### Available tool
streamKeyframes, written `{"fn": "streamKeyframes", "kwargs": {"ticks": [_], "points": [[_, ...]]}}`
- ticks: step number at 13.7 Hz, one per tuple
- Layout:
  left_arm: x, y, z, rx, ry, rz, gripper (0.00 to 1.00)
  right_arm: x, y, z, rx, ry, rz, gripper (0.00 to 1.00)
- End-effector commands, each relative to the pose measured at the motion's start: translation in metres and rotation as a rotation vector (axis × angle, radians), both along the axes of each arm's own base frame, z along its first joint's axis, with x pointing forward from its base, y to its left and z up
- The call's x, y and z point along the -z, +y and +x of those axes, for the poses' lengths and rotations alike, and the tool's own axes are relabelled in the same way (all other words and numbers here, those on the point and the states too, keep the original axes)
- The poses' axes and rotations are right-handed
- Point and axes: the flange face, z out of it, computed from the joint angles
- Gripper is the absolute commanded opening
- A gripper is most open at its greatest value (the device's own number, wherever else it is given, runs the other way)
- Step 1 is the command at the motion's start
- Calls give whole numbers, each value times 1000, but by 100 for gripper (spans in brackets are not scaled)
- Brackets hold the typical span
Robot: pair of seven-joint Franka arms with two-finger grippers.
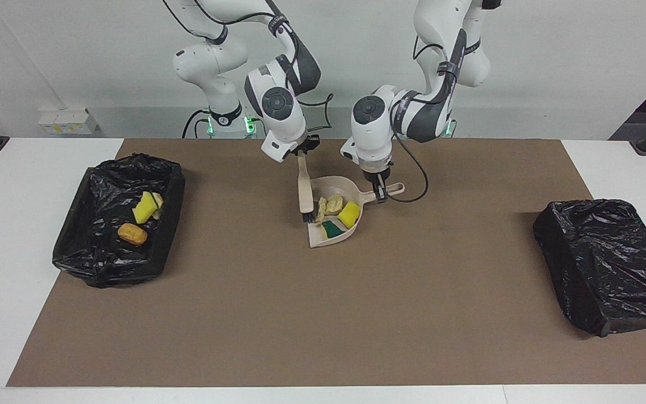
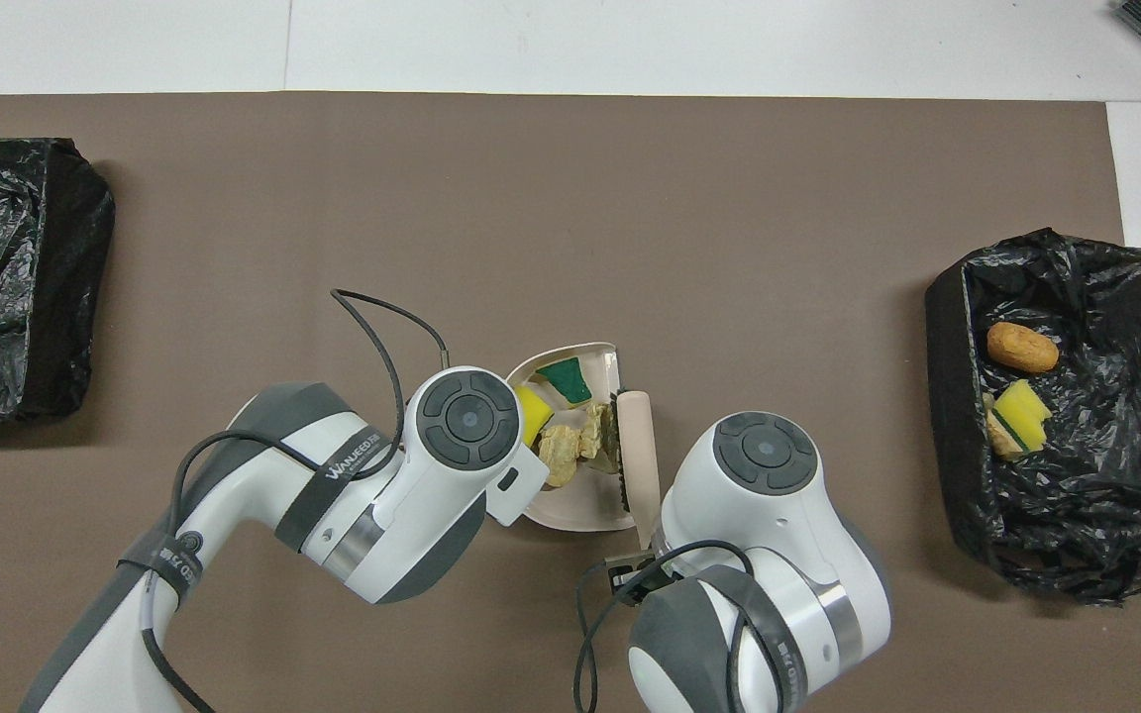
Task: Sweep and dump trash in bin
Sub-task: 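Carry the loaded dustpan with the left gripper over the nearer black bag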
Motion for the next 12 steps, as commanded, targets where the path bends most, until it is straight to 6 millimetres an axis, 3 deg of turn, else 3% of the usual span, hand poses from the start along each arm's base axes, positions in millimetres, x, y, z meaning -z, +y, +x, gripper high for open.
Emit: {"fn": "streamKeyframes", "kwargs": {"ticks": [1,4,8,10,12], "points": [[-1,14,6,52,-12,-23,0,-35,-4,-1,0,-16,-25,0],[-10,34,22,91,-12,-89,0,-67,-31,20,1,-39,-72,0],[-22,72,36,97,-53,-158,0,-88,-66,38,-6,-15,-95,0],[-35,110,54,59,-52,-205,0,-94,-67,38,4,-18,-94,0],[-40,171,77,21,-51,-234,0,-96,-62,35,27,-14,-89,0]]}}
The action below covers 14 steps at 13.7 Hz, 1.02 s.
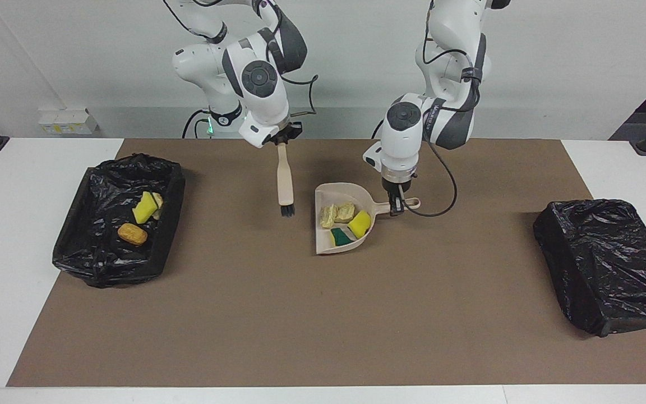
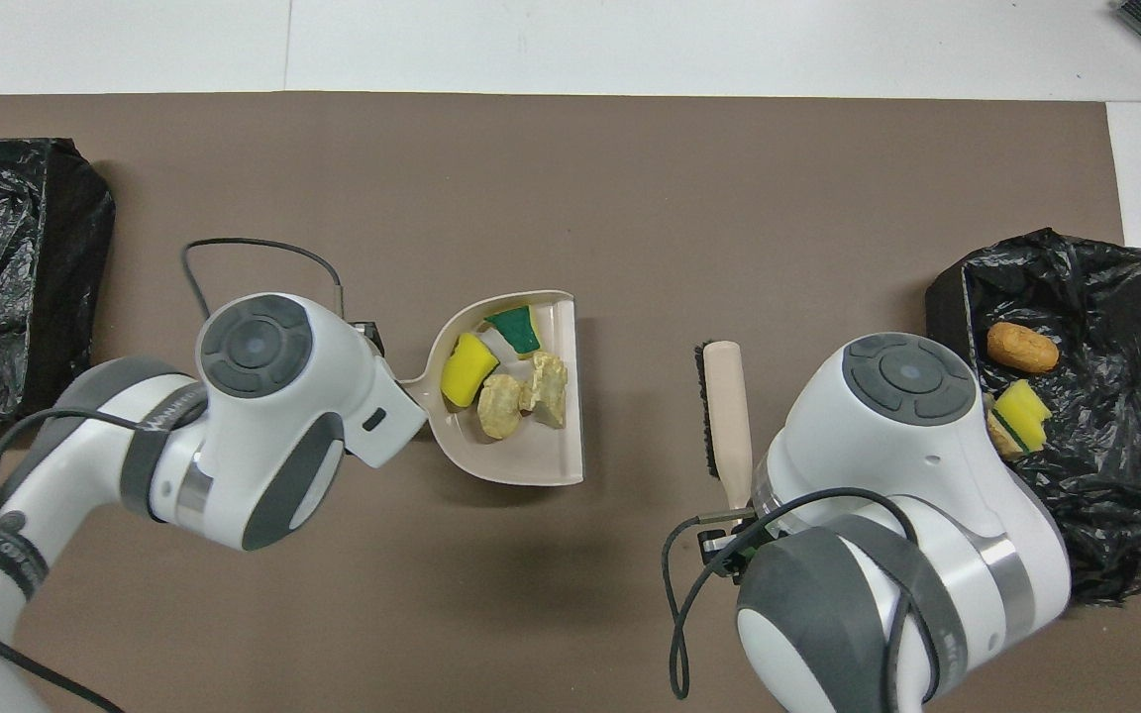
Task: Sweep and dump trash in bin
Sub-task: 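Carry the loaded dustpan with the left gripper over the nearer black bag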
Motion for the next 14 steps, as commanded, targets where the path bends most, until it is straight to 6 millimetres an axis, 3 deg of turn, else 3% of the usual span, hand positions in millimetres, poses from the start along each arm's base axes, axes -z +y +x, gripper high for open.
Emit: {"fn": "streamKeyframes", "kwargs": {"ticks": [1,3,5,6,10,12,14], "points": [[-13,86,18,-29,-20,-45,0,-6,7,-7,16,1,-15,0],[-30,128,31,-89,-53,-54,0,-11,18,-16,74,29,46,0],[-37,189,40,-159,-51,-57,0,-13,44,-33,57,37,49,0],[-53,210,46,-170,-57,-102,0,-9,63,-39,68,28,49,0],[-110,319,65,-281,-45,-163,0,25,142,-68,141,20,42,0],[-121,382,63,-347,-53,-158,0,45,169,-85,125,46,3,0],[-137,441,67,-375,-70,-148,0,64,176,-82,114,65,-27,0]]}}
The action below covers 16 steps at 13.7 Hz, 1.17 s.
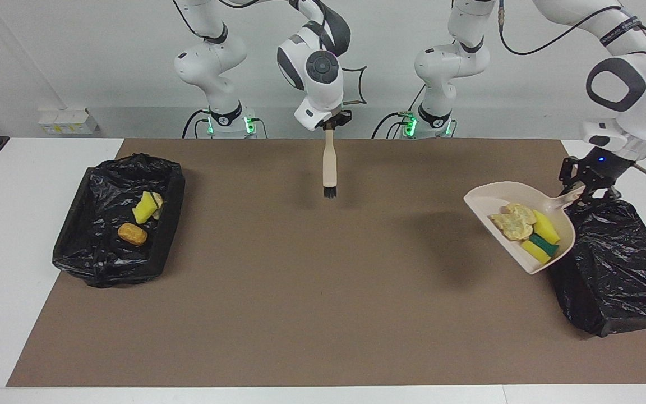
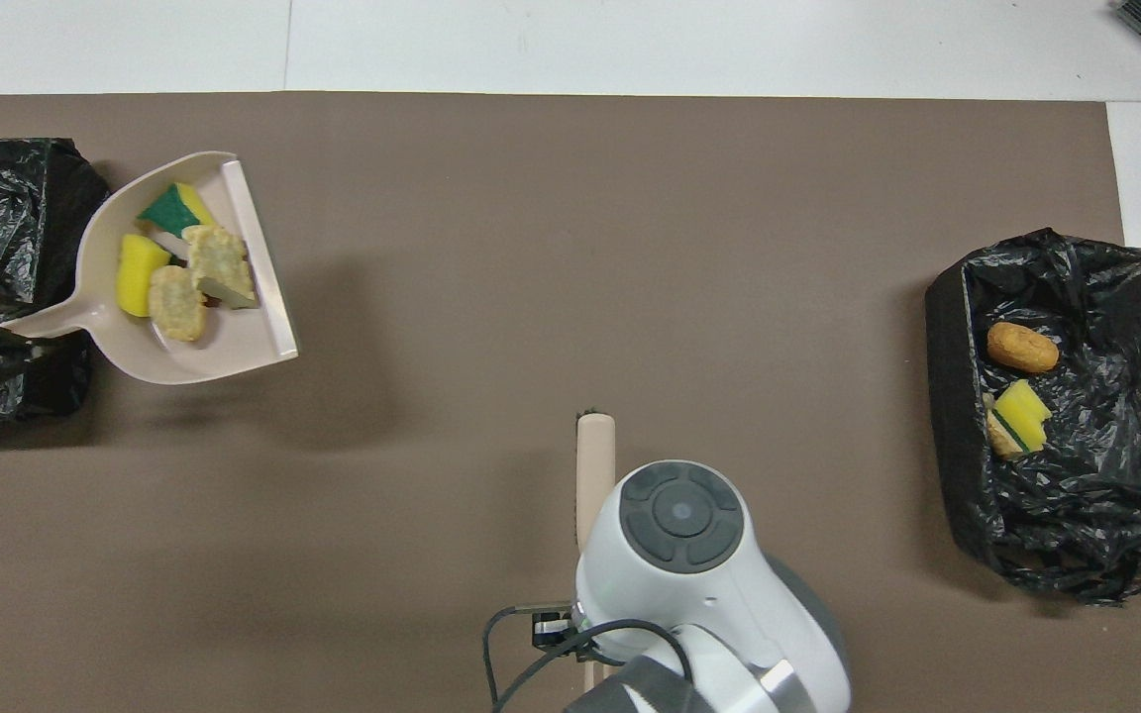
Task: Sweep and dump trash in bin
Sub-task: 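Tip the dustpan with the left gripper to dump trash into the bag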
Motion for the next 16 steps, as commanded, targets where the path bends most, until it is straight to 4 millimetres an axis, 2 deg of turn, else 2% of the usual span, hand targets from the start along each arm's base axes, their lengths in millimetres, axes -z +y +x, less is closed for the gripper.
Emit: {"fn": "streamKeyframes", "kwargs": {"ticks": [1,3,4,5,7,10,11,13,14,16], "points": [[-21,71,17,-14,-8,-7,0,23,15,17,18,27,-20,0],[-40,126,19,-5,-56,38,0,30,43,22,-14,28,-24,0],[-47,148,17,7,-66,53,0,29,41,29,-11,28,-29,0],[-49,162,20,28,-79,93,0,33,36,33,-31,14,-48,0],[-49,178,37,74,-69,205,0,38,32,28,-70,28,-65,0],[-30,208,53,149,-100,353,0,49,25,21,-99,56,-89,0],[-30,212,59,179,-106,418,0,49,25,22,-100,53,-87,0],[-36,203,70,244,-74,545,0,50,28,27,-78,24,-64,0],[-39,186,82,300,-51,623,0,55,27,29,-53,3,-48,0],[-38,171,91,349,-14,691,0,59,27,30,-54,-13,-35,0]]}}
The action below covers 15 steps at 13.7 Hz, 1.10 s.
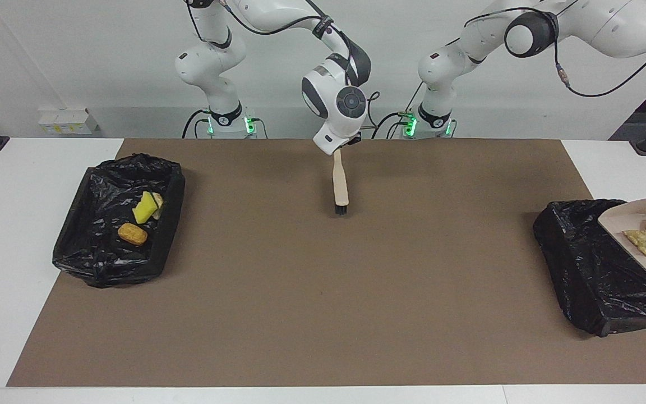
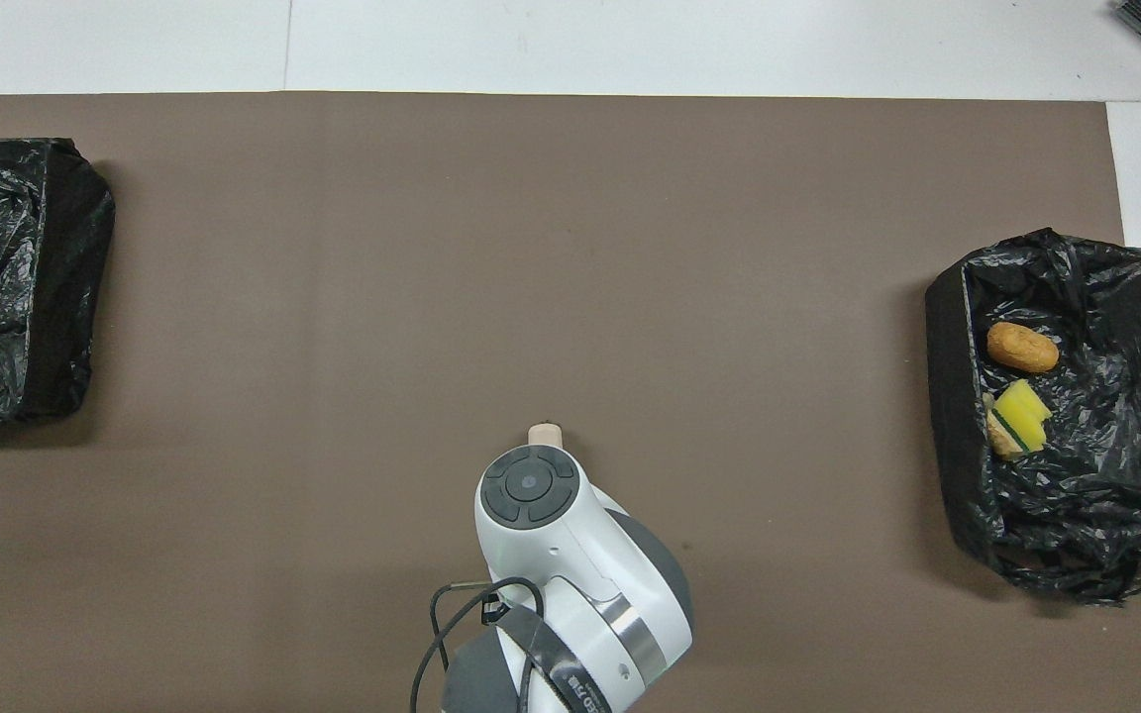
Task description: Sweep and dump trash in bin
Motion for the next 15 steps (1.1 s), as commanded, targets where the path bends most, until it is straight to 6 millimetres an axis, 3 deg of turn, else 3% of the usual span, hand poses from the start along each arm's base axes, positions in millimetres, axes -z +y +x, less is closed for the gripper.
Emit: {"fn": "streamKeyframes", "kwargs": {"ticks": [1,4,9,10,12,13,15], "points": [[-7,-16,13,58,48,119,0,5,-4,1,-16,-11,23,0],[-8,-38,22,109,117,241,0,11,-11,-4,-33,2,21,0],[-17,-45,23,123,165,338,0,16,-14,-3,-31,9,13,0],[-27,-52,22,128,166,363,0,16,-13,-4,-33,10,13,16],[-51,-56,13,119,170,407,0,15,-13,-2,-28,7,14,63],[-64,-60,9,116,160,411,0,16,-13,-1,-28,4,15,100],[-89,-80,6,128,128,417,0,16,-14,2,-33,-8,13,100]]}}
